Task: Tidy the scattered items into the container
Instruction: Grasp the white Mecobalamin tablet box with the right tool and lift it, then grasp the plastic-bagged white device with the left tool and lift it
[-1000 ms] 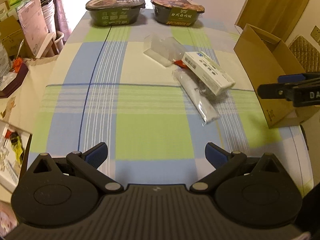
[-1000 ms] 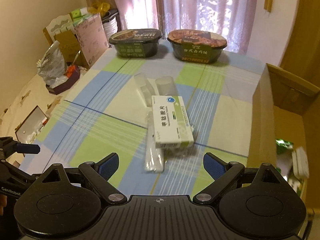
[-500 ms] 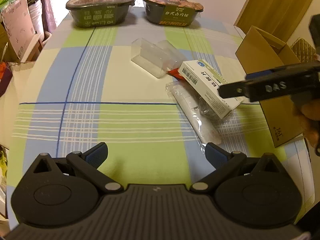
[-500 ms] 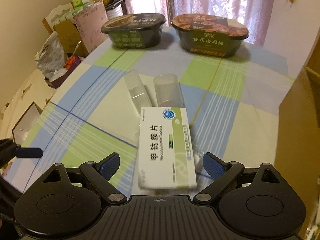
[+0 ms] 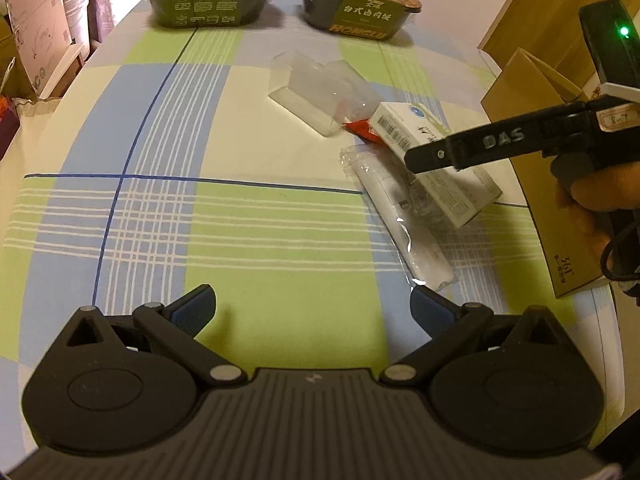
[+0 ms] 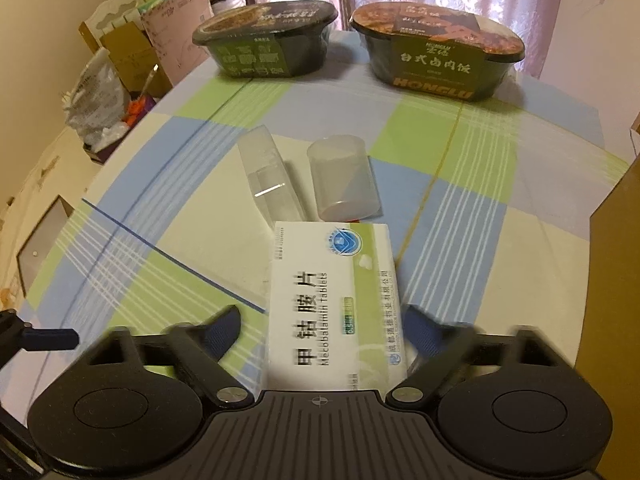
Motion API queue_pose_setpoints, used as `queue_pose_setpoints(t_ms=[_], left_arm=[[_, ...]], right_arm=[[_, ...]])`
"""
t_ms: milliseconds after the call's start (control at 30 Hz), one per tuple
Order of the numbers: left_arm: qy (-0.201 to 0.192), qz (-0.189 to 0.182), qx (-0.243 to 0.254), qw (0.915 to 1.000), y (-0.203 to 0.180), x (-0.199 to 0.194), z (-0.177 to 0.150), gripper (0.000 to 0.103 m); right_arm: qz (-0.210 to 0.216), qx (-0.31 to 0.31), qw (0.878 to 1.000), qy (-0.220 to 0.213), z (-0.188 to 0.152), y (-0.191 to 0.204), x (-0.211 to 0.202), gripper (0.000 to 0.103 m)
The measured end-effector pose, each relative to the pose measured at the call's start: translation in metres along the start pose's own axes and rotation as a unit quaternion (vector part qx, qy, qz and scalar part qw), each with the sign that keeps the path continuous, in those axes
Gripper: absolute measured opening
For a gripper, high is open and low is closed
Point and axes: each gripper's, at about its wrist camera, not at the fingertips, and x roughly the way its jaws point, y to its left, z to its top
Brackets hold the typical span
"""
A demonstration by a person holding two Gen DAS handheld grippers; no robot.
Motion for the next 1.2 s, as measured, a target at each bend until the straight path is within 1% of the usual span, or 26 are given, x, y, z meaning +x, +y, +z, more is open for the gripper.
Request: queue_pose_setpoints(t_ms=[100,233,367,467,533,633,733,767,800,867,933,1000,1033,1067,1100,1200], left_arm=[[-0.001,0.000,-0.001,1.0000,0.000,0.001,0.001,0.102],[-0.001,-0.003,-0.002,1.0000,-0.002,0.004,0.002,0.102],[-0.004,-0.007,0.001,1.0000,-0.009,0.011,0.007,0.102],[-0.007,-0.014,0.005,0.9999,-0.020,0.020,0.013,0.102],[-0.010,-0.018,0.009,0.9997,-0.029,0.027,0.018,0.101],[-0.014,-0.025,0.013,0.9995,-0.042,0.042,0.025,0.099],[-0.010,-0.025,0.031,0.9992,-0.059,0.060,0.031,0.089],[-0.007,-0.027,0.037,0.9989,-0.064,0.066,0.032,0.085],[-0.004,-0.028,0.045,0.9986,-0.070,0.072,0.033,0.078],[0.002,-0.026,0.065,0.9975,-0.080,0.083,0.032,0.070],[0.008,-0.022,0.083,0.9963,-0.088,0.093,0.031,0.067],[0.002,-0.009,0.110,0.9939,-0.094,0.097,0.029,0.063],[0.003,-0.005,0.119,0.9929,-0.095,0.098,0.028,0.064],[0.004,-0.003,0.122,0.9925,-0.095,0.097,0.027,0.059],[0.005,0.000,0.127,0.9919,-0.094,0.097,0.027,0.050],[0.014,0.007,0.137,0.9904,-0.088,0.091,0.024,0.038]], right_arm=[[-0.007,-0.007,1.000,0.004,0.000,0.002,0.003,0.073],[-0.054,-0.042,0.998,0.004,-0.007,0.005,0.003,0.073],[-0.099,-0.045,0.994,0.005,-0.012,-0.007,0.001,0.073],[-0.119,-0.038,0.992,0.005,-0.016,-0.017,-0.002,0.073],[-0.117,-0.023,0.993,-0.004,-0.019,-0.024,-0.007,0.073],[-0.092,0.016,0.995,-0.024,-0.018,-0.035,-0.020,0.073],[-0.082,0.030,0.995,-0.043,-0.017,-0.038,-0.034,0.073],[-0.080,0.034,0.995,-0.048,-0.018,-0.038,-0.038,0.073],[-0.077,0.037,0.995,-0.051,-0.019,-0.039,-0.041,0.073],[-0.074,0.039,0.995,-0.057,-0.020,-0.039,-0.047,0.073],[-0.073,0.038,0.995,-0.062,-0.023,-0.038,-0.052,0.073],[-0.071,0.038,0.995,-0.065,-0.024,-0.036,-0.054,0.073],[-0.072,0.037,0.994,-0.068,-0.024,-0.033,-0.055,0.073],[-0.072,0.036,0.994,-0.070,-0.025,-0.032,-0.055,0.073],[-0.073,0.035,0.994,-0.072,-0.025,-0.031,-0.055,0.073],[-0.070,0.038,0.994,-0.077,-0.027,-0.028,-0.059,0.073]])
